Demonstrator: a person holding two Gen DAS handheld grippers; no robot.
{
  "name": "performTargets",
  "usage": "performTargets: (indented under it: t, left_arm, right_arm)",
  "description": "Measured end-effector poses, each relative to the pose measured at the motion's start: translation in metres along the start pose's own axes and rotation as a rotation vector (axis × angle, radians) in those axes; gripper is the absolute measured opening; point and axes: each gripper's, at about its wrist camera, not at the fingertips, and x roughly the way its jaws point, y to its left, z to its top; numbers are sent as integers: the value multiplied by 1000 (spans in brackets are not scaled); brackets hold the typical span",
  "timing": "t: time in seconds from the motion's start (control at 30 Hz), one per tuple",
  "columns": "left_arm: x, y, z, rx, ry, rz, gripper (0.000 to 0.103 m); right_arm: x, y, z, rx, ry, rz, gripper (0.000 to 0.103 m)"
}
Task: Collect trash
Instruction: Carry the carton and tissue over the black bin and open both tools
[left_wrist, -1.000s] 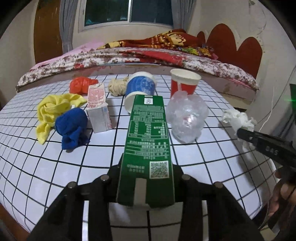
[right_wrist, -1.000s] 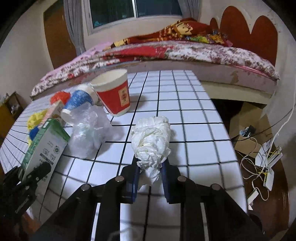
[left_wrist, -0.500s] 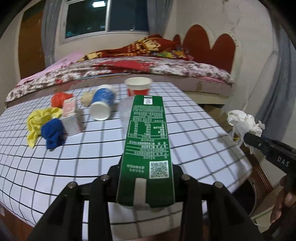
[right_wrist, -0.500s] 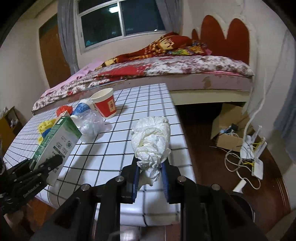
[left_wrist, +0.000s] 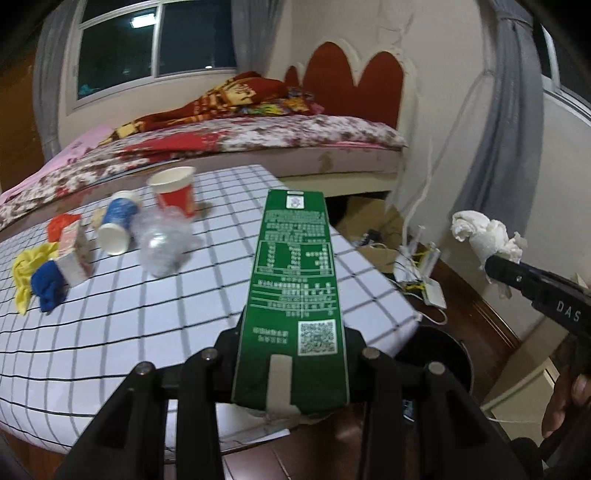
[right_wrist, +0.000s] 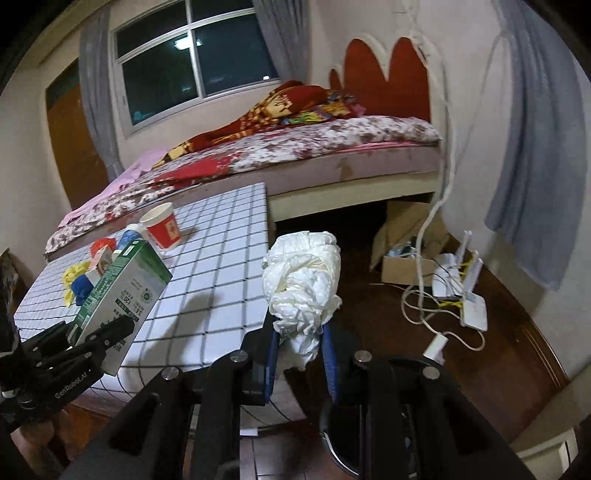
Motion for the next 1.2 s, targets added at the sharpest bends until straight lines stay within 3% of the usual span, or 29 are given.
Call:
performTargets:
  t: [0.37,0.63,0.93,1.2]
  left_arm:
    - [1,-77,-18,103,49,-129,39]
    - [18,-123,-41,158,135,-219,39]
    - [63,-151,-58,180,257,-245,39]
    - [93,-164,-63,162,336,-253,38]
  right_arm:
    - [-31,-70,-40,88,39,-102,23]
    - [-40,-107,-63,147,68,-141,23]
    - [-8,-147,-93,190,171,-136,23]
    - [36,-160,-109,210,255,-108,23]
